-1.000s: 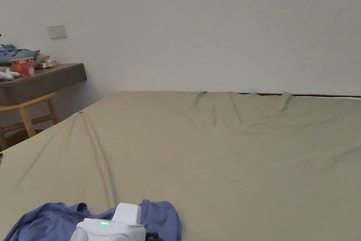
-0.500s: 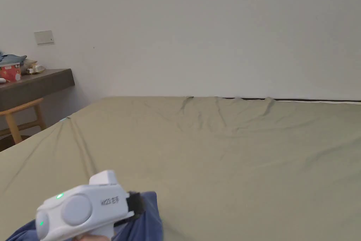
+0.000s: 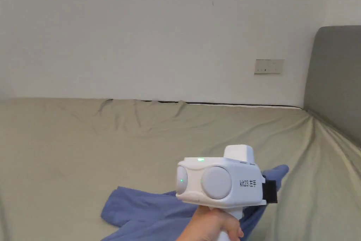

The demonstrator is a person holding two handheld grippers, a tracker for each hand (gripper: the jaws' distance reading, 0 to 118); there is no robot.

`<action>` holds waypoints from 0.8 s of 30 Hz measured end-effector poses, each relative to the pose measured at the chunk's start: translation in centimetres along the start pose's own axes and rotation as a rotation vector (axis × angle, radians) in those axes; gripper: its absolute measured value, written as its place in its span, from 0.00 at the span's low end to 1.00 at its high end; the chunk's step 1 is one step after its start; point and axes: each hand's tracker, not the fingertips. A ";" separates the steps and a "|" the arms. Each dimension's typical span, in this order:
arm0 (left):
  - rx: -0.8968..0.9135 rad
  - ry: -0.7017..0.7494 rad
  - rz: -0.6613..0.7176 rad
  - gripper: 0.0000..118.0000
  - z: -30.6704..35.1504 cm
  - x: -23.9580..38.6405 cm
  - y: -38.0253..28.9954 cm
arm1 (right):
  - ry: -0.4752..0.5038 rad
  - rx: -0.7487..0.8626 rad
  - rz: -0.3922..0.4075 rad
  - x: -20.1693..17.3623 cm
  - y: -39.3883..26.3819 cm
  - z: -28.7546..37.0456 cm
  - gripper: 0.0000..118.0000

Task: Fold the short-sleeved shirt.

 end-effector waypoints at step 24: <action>0.194 0.191 -0.170 0.55 6.2 9.5 -7.7 | 0.074 -0.032 0.107 4.6 -1.4 5.1 0.00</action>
